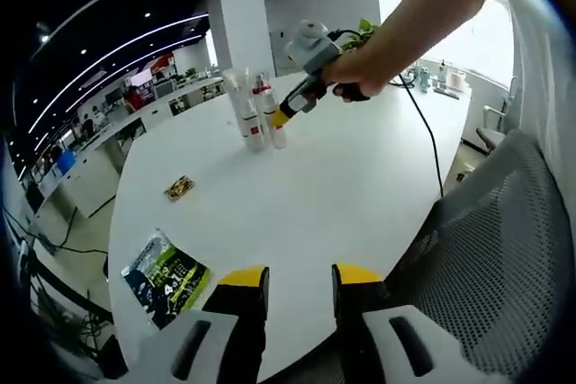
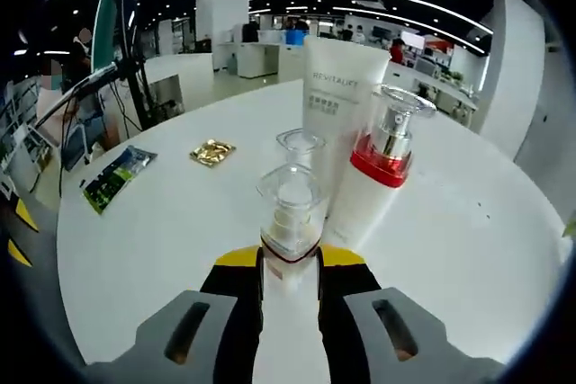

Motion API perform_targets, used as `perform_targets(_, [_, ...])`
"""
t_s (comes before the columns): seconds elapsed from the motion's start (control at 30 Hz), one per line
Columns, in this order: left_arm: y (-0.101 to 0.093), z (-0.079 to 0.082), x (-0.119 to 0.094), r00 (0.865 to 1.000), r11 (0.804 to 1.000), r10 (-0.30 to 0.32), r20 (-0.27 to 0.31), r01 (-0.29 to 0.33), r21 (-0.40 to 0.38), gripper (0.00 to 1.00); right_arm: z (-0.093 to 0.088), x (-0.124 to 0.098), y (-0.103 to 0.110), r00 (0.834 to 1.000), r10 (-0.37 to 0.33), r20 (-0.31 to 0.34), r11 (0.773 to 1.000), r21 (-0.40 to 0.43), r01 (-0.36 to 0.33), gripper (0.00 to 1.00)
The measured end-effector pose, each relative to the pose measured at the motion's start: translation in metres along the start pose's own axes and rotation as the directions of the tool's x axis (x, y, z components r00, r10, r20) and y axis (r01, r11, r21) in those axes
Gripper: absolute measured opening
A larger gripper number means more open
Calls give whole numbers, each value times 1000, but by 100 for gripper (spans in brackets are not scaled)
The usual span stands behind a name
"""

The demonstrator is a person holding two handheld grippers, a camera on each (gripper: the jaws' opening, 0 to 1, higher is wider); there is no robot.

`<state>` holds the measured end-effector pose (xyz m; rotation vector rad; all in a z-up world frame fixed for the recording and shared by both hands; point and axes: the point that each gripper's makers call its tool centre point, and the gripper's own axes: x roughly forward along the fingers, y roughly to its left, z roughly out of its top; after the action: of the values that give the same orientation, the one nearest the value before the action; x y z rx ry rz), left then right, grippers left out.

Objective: Arrange the skincare products in the storage area until every visible bottle or jar stands upright without overlapping.

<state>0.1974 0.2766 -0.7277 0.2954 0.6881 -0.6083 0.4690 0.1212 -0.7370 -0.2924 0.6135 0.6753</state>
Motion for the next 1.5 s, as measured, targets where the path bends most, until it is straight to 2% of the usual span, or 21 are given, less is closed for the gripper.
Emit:
perform_targets(0.07, [0, 0, 0, 1000, 1000, 1, -1, -1, 0, 29, -3, 2, -1, 1000, -3, -4, 1000, -6, 3, 20])
perform_targets(0.4, [0, -2, 1, 1000, 1000, -1, -11, 1, -2, 29, 3, 12, -6, 998, -30, 58, 999, -38, 32, 21])
perform_targets(0.47, [0, -2, 1, 1000, 1000, -1, -14, 1, 0, 29, -3, 12, -11, 998, -63, 29, 997, -38, 64, 21])
perform_targets(0.57, [0, -3, 1, 1000, 1000, -1, -15, 1, -1, 28, -1, 14, -13, 997, -64, 48, 998, 5, 64, 21])
perform_targets(0.83, [-1, -4, 1, 1000, 1000, -3, -24, 3, 0, 28, -1, 14, -11, 997, -74, 35, 997, -17, 74, 21])
perform_targets(0.93, [-1, -6, 2, 999, 1000, -3, -32, 3, 3, 28, -6, 15, -7, 999, -53, 8, 998, 37, 53, 21])
perform_targets(1.0, [-1, -7, 2, 999, 1000, -4, -37, 4, 4, 28, -13, 15, -6, 999, -41, -28, 999, 18, 41, 20])
perform_targets(1.4, [1, -7, 3, 999, 1000, 5, -37, -5, 5, 28, -15, 7, -10, 999, -35, -38, 999, 26, 36, 16])
perform_targets(1.5, [1, -7, 2, 999, 1000, 10, -37, -9, 7, 28, -22, 6, -11, 997, -30, -70, 999, 22, 31, 16])
